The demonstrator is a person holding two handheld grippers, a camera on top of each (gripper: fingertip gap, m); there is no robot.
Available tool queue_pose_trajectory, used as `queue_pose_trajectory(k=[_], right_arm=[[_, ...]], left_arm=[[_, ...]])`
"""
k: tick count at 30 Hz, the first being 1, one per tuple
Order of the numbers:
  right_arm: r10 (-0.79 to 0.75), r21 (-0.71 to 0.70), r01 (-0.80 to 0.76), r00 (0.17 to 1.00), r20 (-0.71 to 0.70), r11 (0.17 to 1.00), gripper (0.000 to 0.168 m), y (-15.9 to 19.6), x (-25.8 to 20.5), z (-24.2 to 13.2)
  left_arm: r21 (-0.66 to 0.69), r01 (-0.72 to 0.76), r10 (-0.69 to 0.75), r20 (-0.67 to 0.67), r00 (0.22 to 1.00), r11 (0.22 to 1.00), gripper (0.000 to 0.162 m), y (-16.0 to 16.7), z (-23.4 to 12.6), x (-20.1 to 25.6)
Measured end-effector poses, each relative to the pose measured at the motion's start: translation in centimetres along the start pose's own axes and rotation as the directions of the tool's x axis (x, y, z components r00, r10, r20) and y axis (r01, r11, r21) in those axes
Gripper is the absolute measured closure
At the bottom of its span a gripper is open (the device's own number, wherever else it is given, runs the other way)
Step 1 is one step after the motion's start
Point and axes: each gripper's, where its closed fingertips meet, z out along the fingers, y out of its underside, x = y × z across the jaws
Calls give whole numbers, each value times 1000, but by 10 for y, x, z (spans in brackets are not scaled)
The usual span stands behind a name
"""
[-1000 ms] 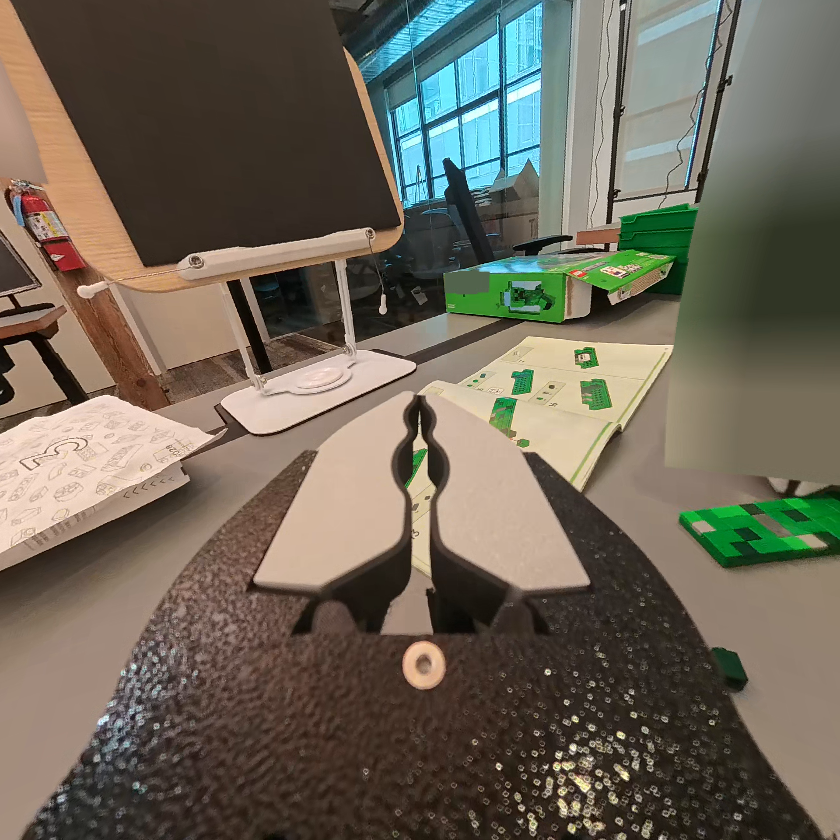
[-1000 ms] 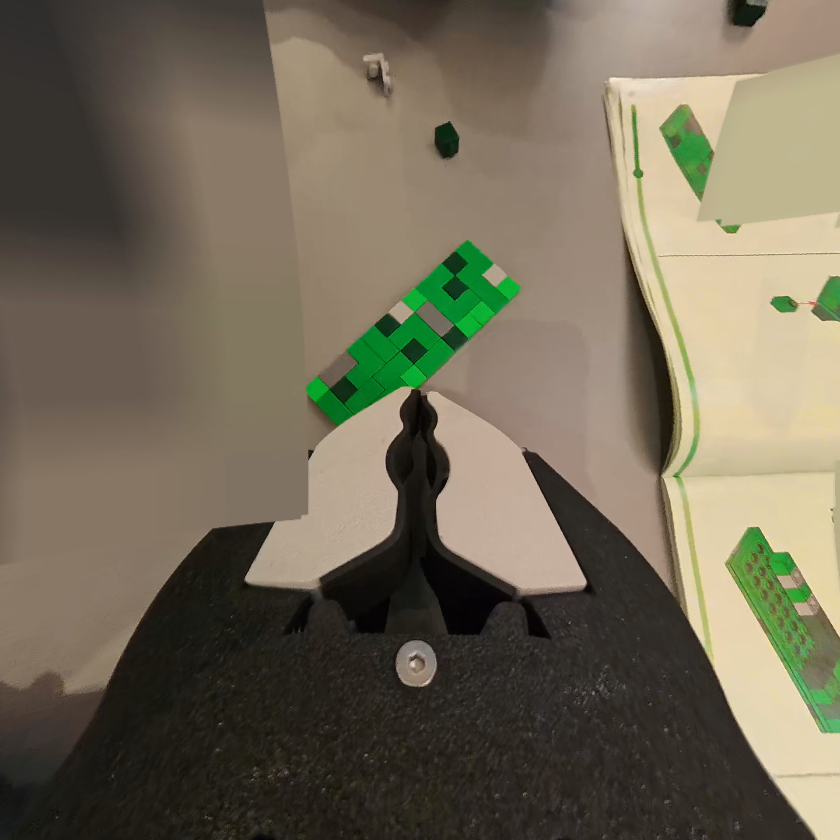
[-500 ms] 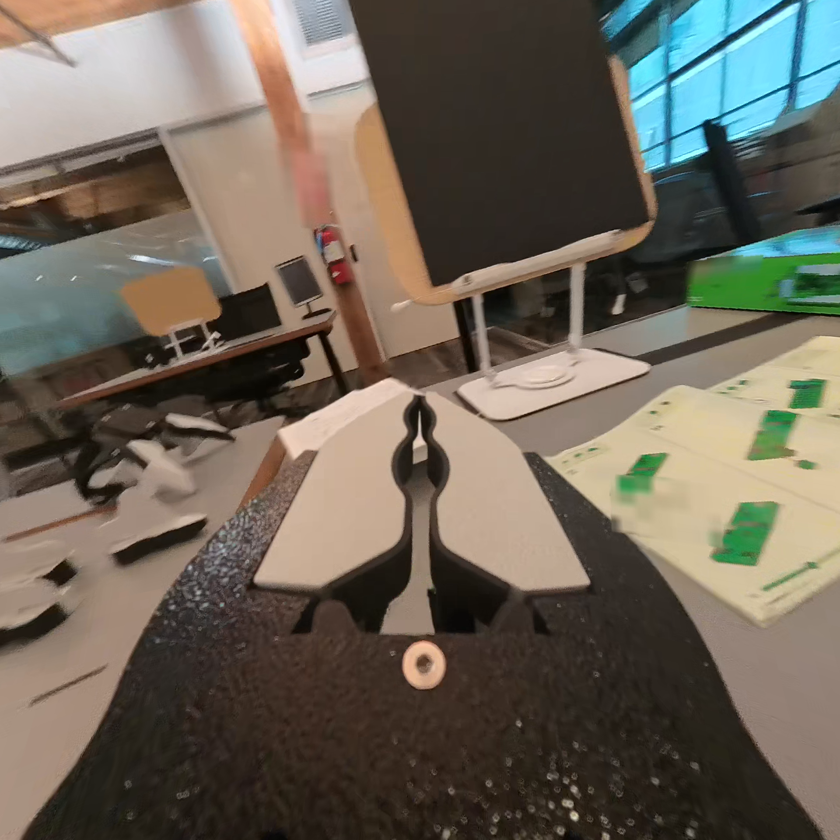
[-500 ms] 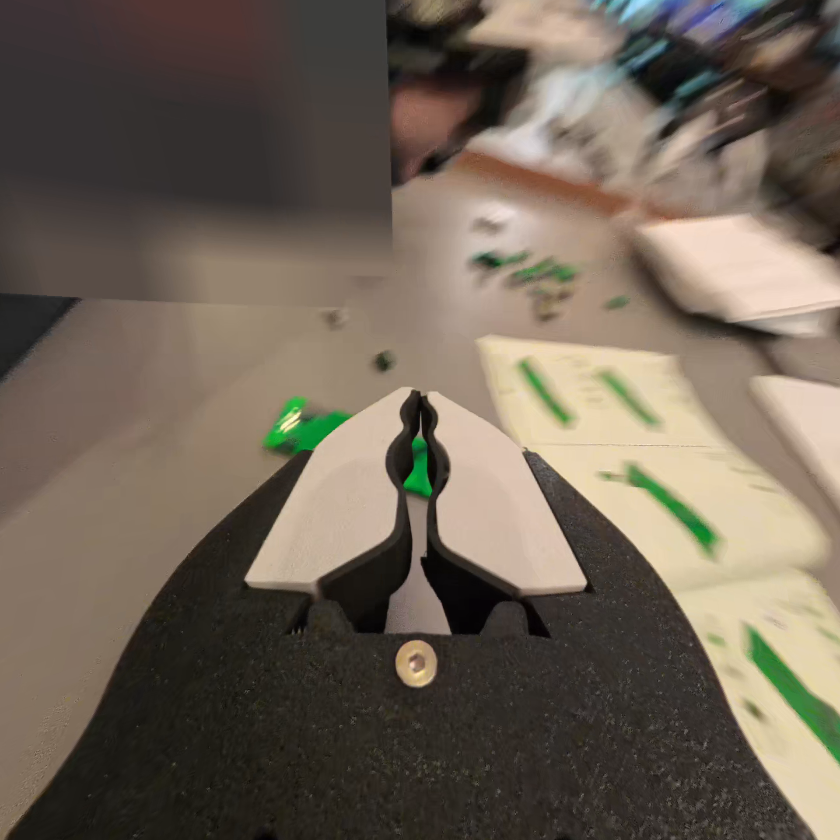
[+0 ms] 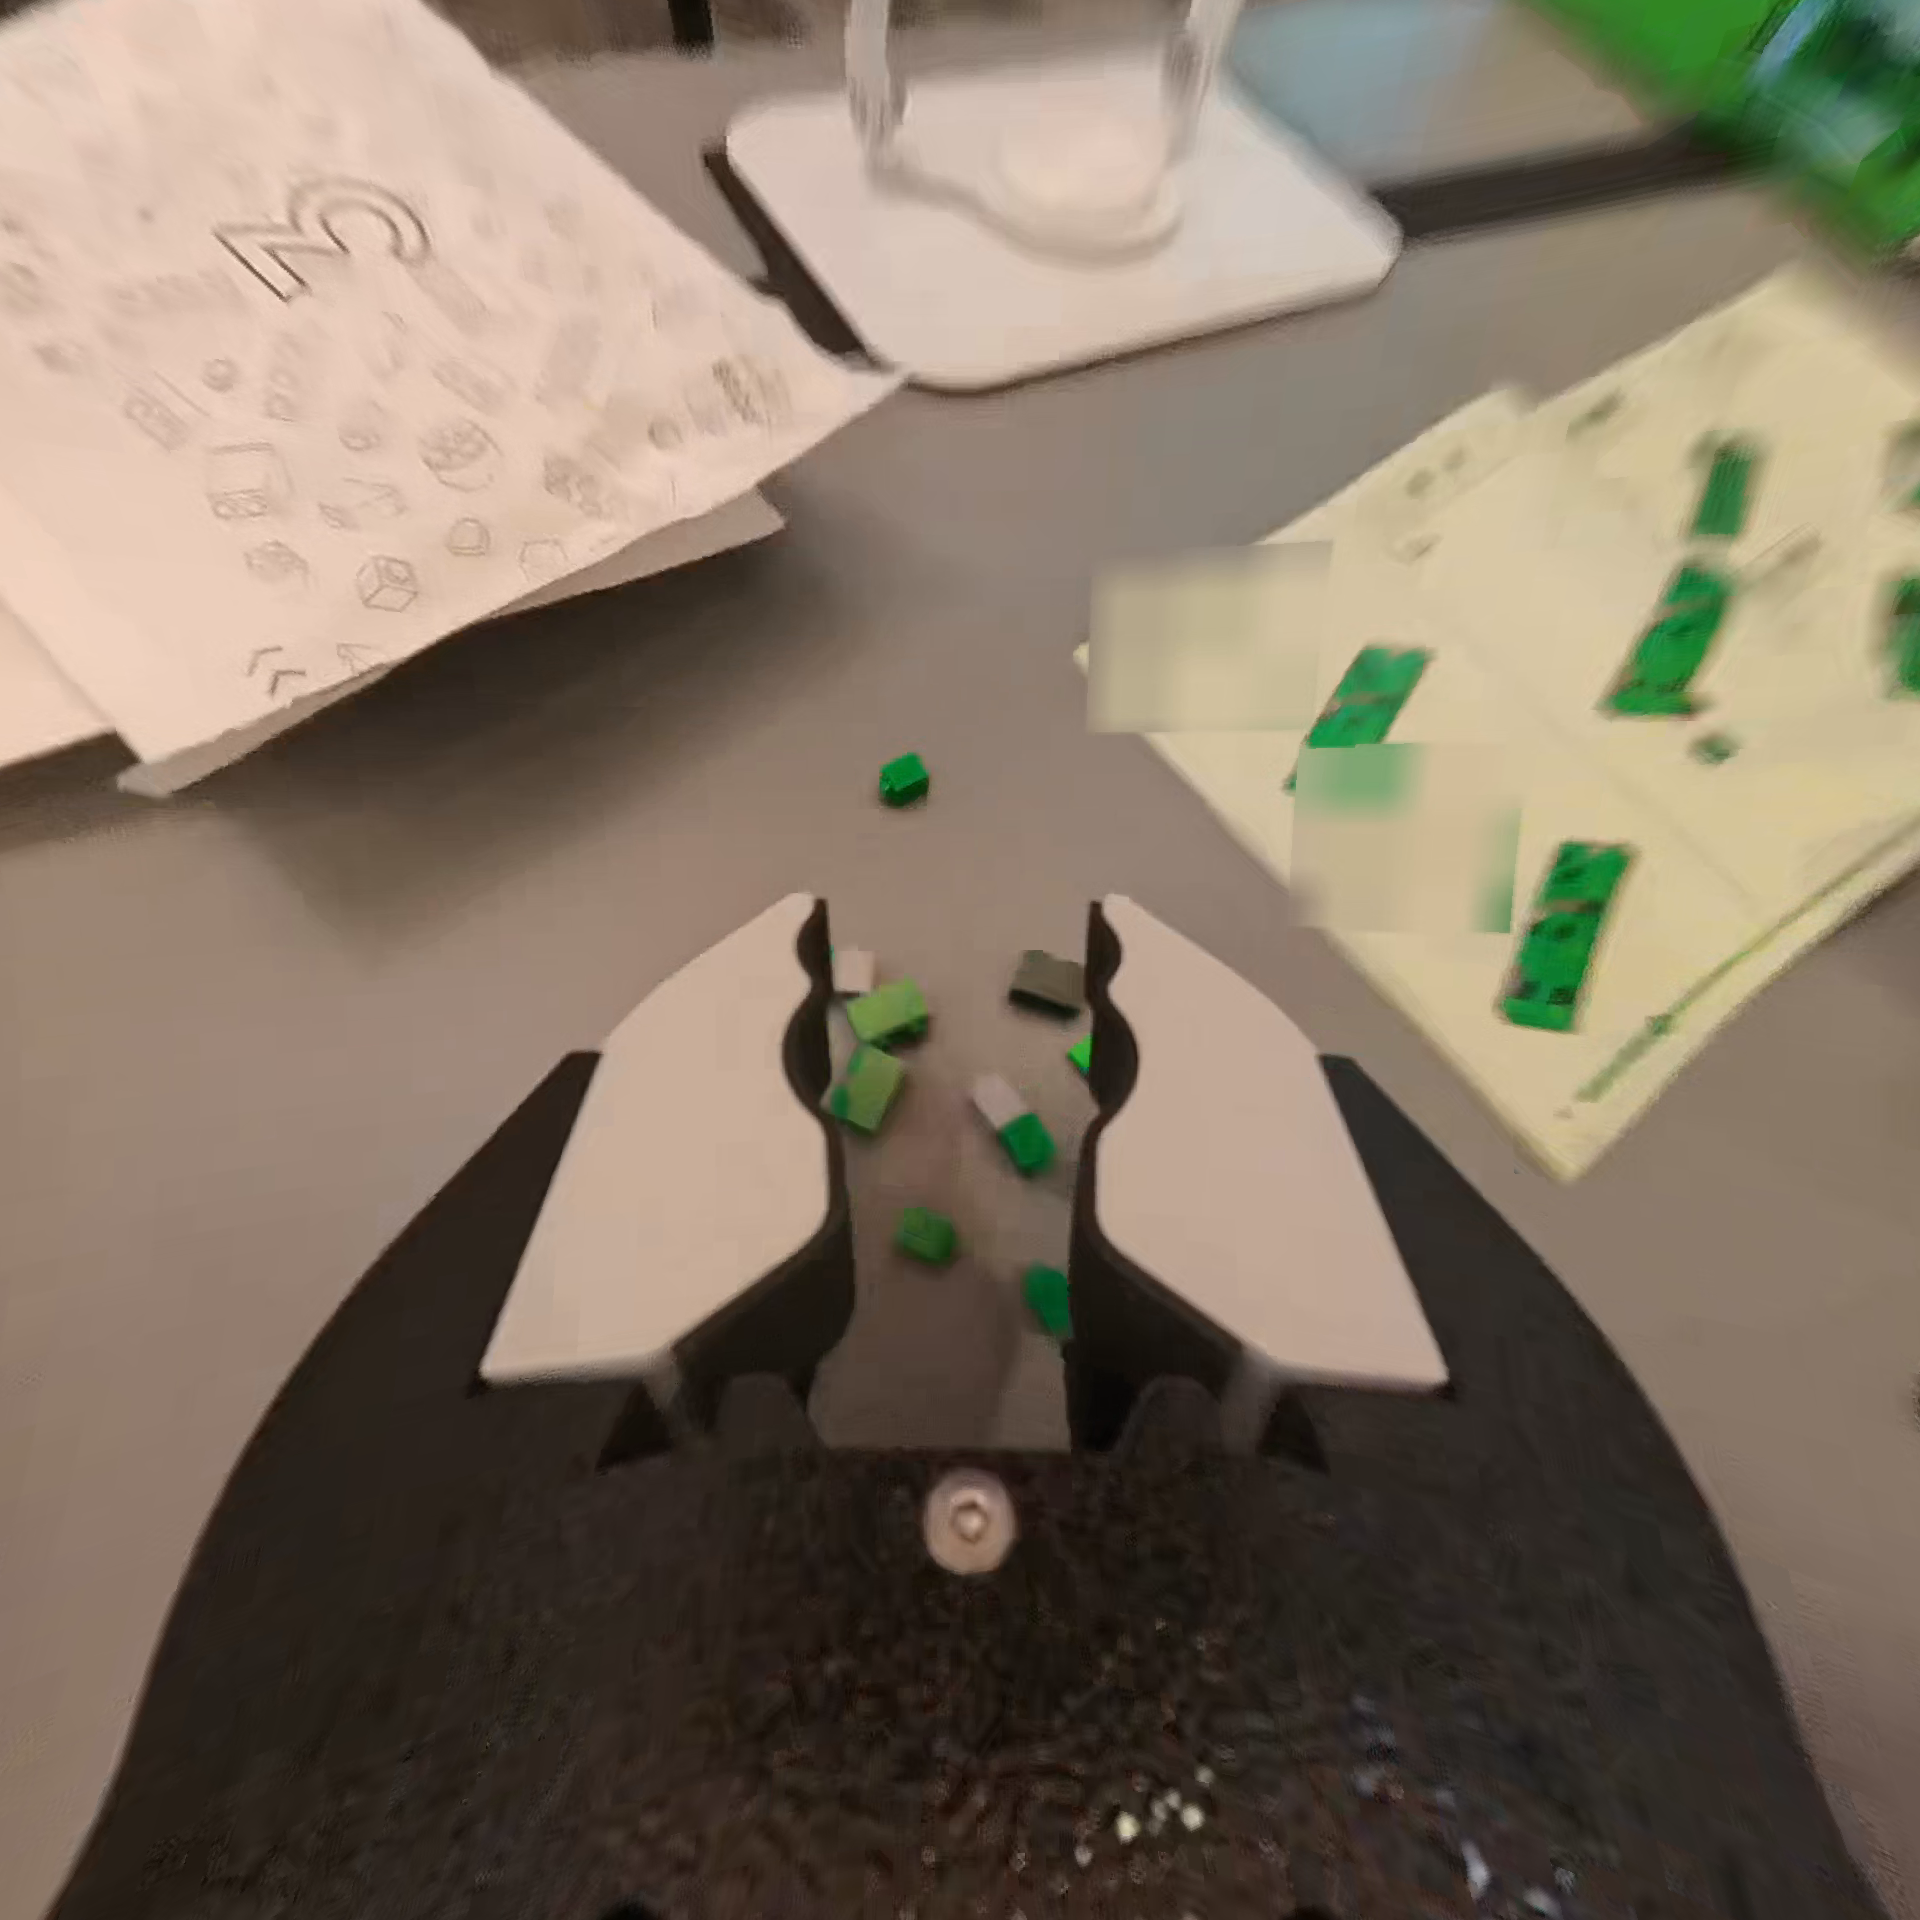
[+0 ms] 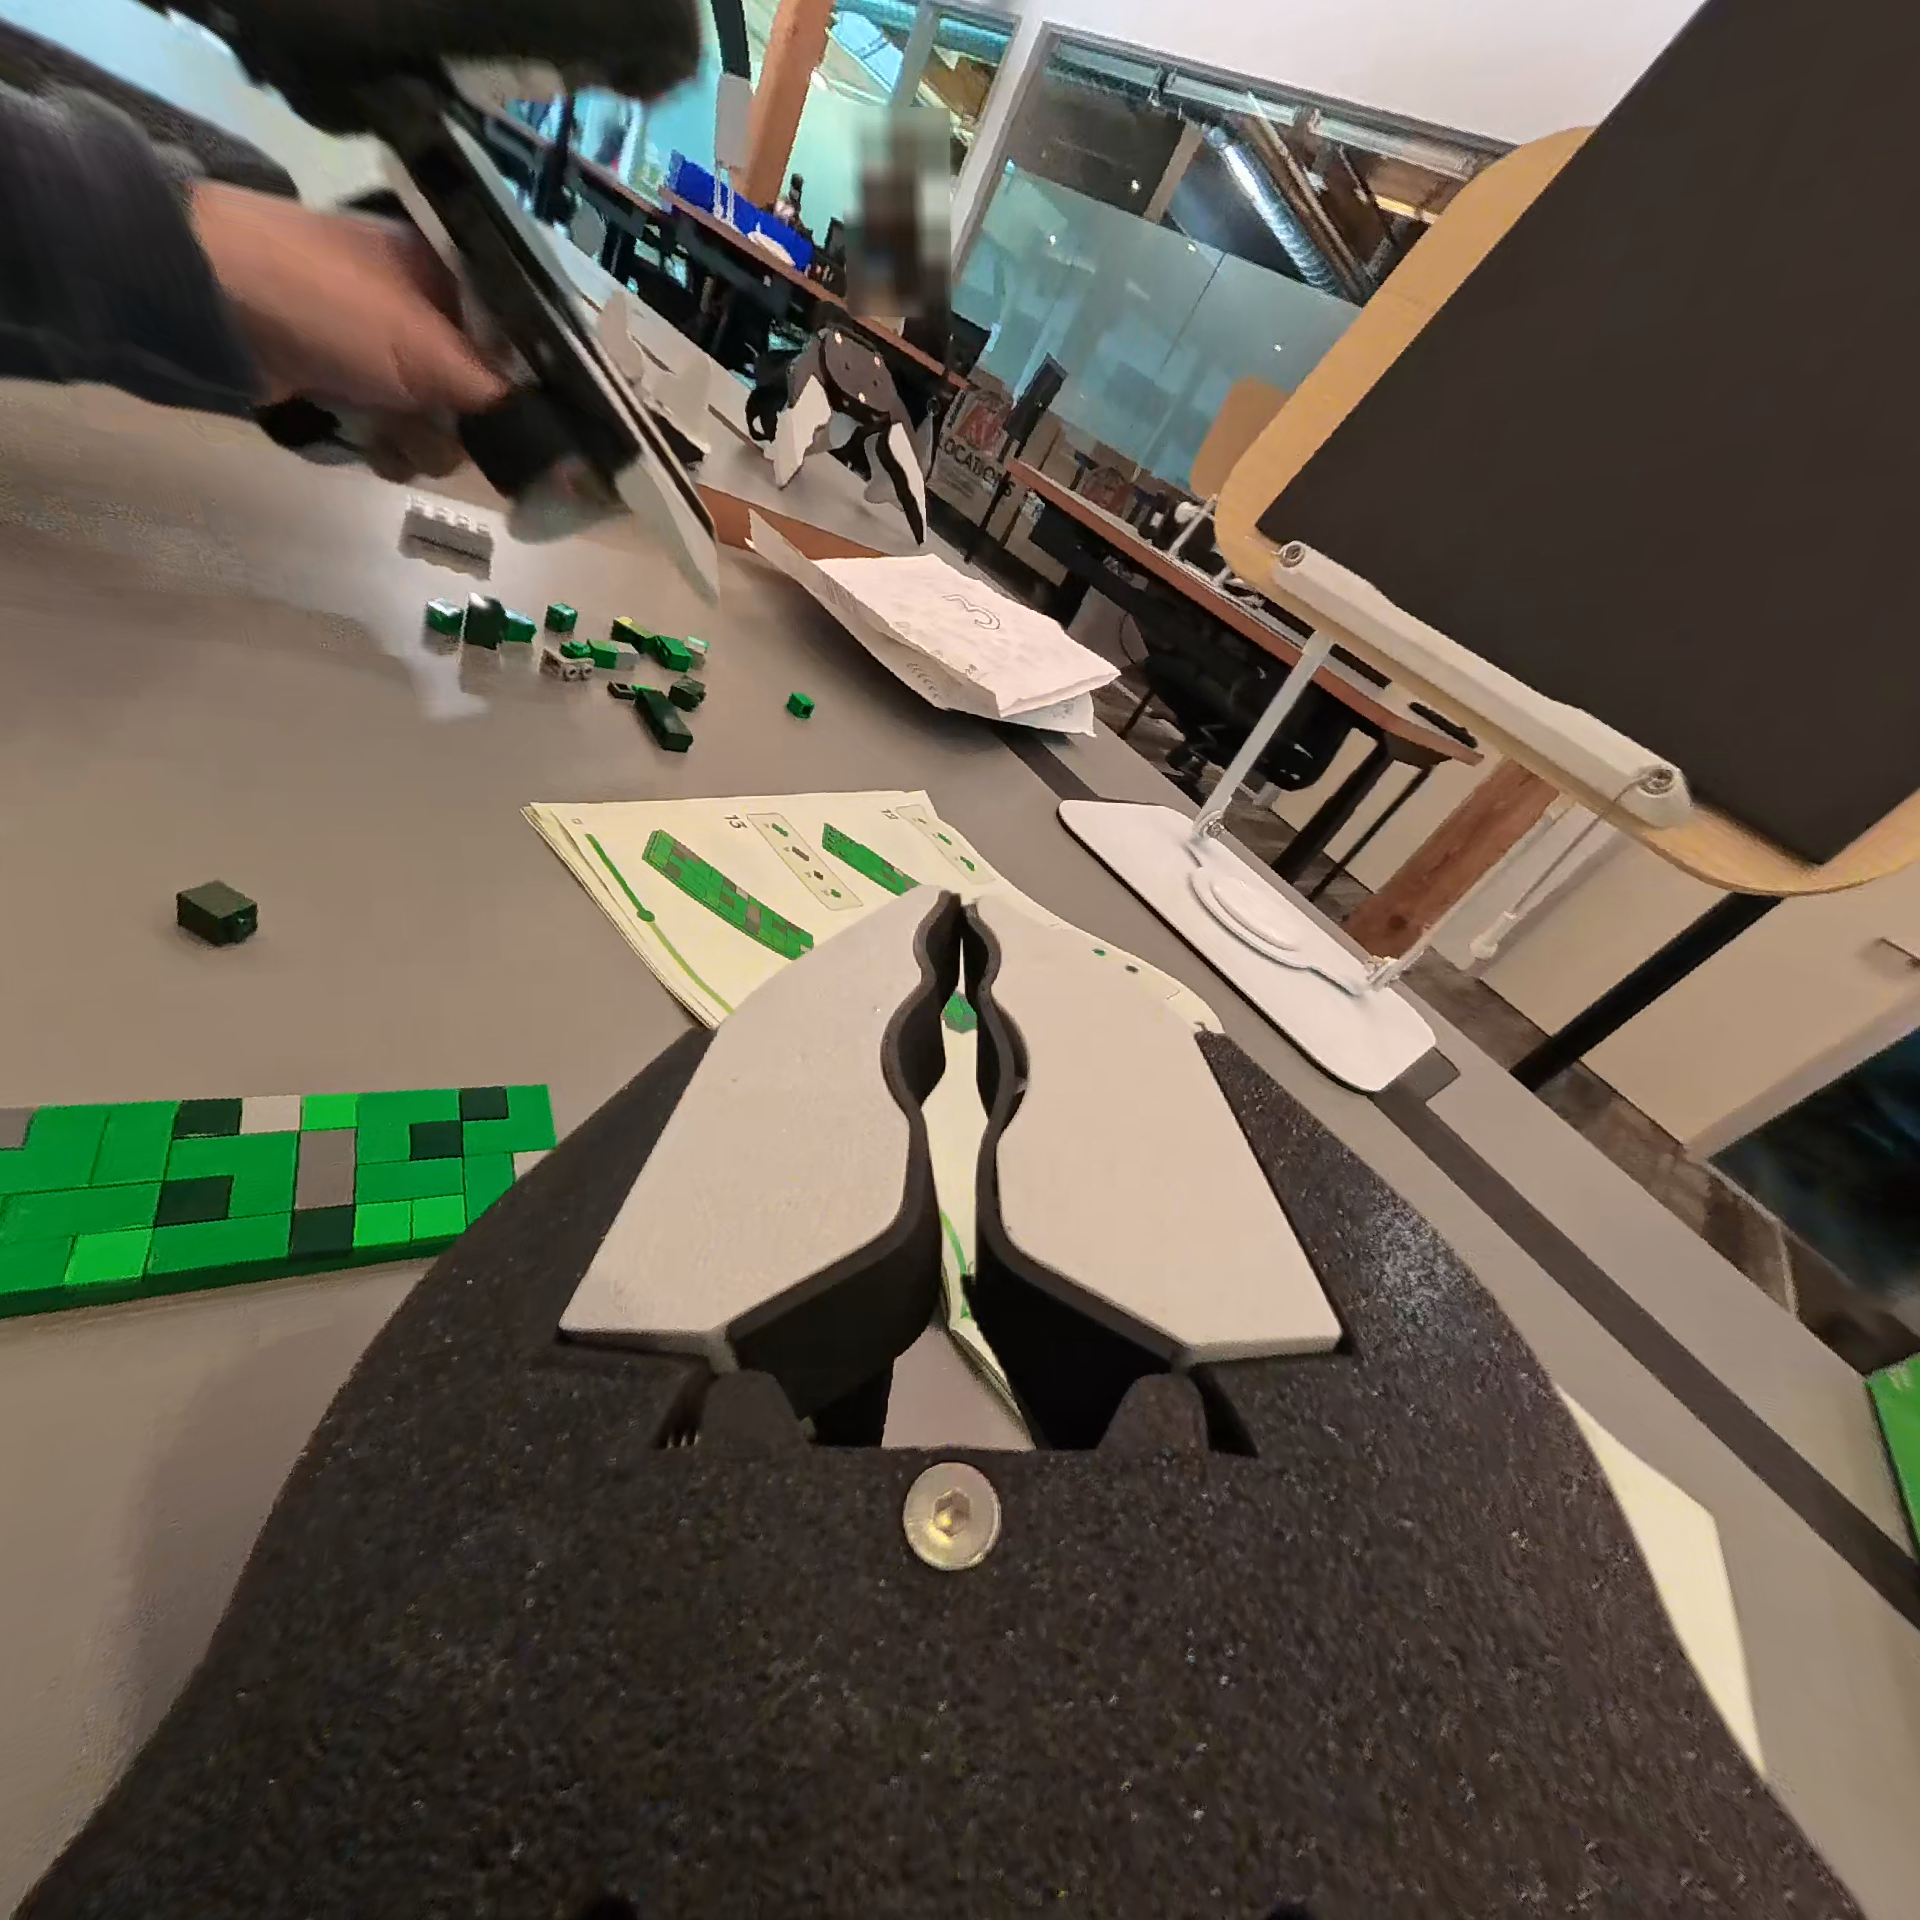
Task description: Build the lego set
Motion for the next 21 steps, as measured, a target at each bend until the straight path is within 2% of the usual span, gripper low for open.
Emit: queue_pose_trajectory(k=[5, 8, 11, 13, 15, 19, 21], right_arm=[[21, 18, -22, 1000, 9, 1000, 168, -1, 1, -2], [16, 19, -16, 1000, 16, 1000, 168, -1, -1, -2], [9, 13, -10, 1000, 25, 1000, 168, 0, -3, -1], [5, 11, -5, 1000, 31, 1000, 168, 0, -4, -1], [4, 10, -4, 999, 34, 1000, 168, 0, -4, -1], [8, 13, -9, 999, 39, 1000, 168, 0, -4, -1], [9, 13, -9, 999, 42, 1000, 168, 0, -4, -1]], left_arm=[[-143, -311, 301, -88, 950, 940, 129, -1, 39, 1], [-228, -327, 317, -80, 945, 917, 130, 2, 54, -10], [-223, -252, 225, -138, 964, 942, 129, -1, 65, -2], [-234, -245, 216, -141, 966, 941, 138, -2, 67, -2], [-238, -292, 263, -144, 954, 926, 162, -1, 67, -1], [-210, -445, 432, -106, 895, 871, 162, -1, 61, -3], [-136, -522, 514, -89, 853, 842, 162, -7, 54, 2]])
